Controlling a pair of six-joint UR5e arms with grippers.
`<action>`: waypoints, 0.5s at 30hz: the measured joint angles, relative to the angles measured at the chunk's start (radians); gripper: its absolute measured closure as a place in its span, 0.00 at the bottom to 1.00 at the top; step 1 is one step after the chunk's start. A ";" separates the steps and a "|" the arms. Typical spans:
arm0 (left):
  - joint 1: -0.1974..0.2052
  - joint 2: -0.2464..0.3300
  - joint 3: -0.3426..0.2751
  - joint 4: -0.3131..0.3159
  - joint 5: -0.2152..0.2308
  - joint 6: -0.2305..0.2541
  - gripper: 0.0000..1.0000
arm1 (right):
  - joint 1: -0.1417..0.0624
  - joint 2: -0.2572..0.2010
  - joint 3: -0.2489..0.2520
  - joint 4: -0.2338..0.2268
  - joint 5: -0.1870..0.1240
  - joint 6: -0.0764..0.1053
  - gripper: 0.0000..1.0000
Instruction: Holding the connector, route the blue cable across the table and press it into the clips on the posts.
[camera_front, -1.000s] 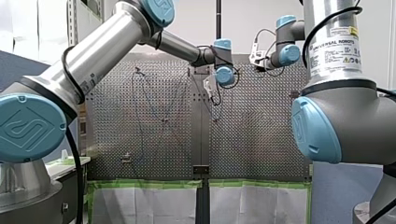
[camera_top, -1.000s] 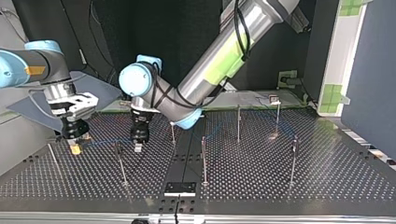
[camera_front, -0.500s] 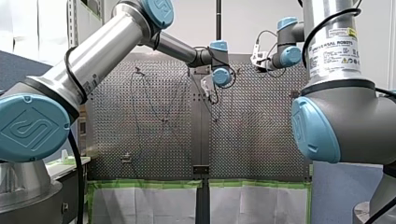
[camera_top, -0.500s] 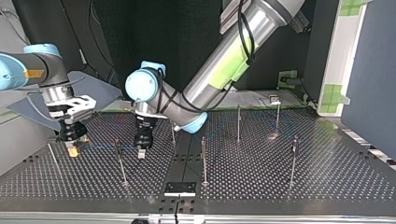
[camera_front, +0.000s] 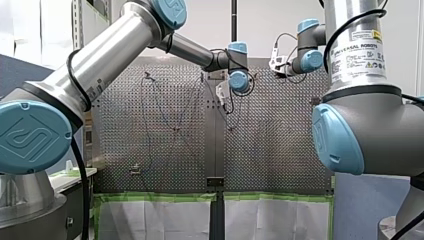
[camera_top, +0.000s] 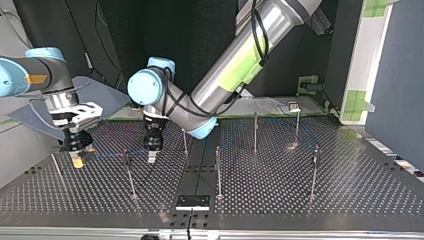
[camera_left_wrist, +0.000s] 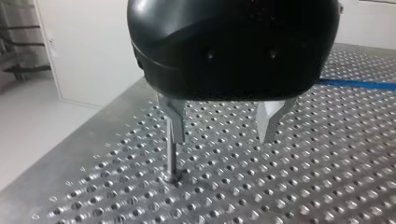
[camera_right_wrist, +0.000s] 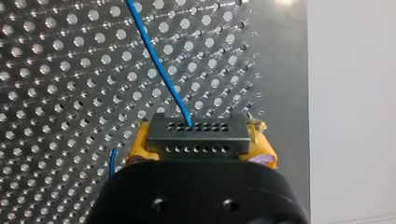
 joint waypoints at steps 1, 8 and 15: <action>-0.001 0.001 0.000 -0.009 -0.007 0.000 0.08 | 0.000 0.000 0.000 0.000 0.000 0.000 0.98; -0.010 0.018 -0.007 -0.072 -0.042 -0.001 0.00 | 0.000 0.002 0.001 0.000 0.000 -0.002 0.98; -0.029 0.078 -0.059 -0.099 -0.012 -0.004 0.00 | 0.000 0.004 0.001 0.000 0.000 -0.002 0.98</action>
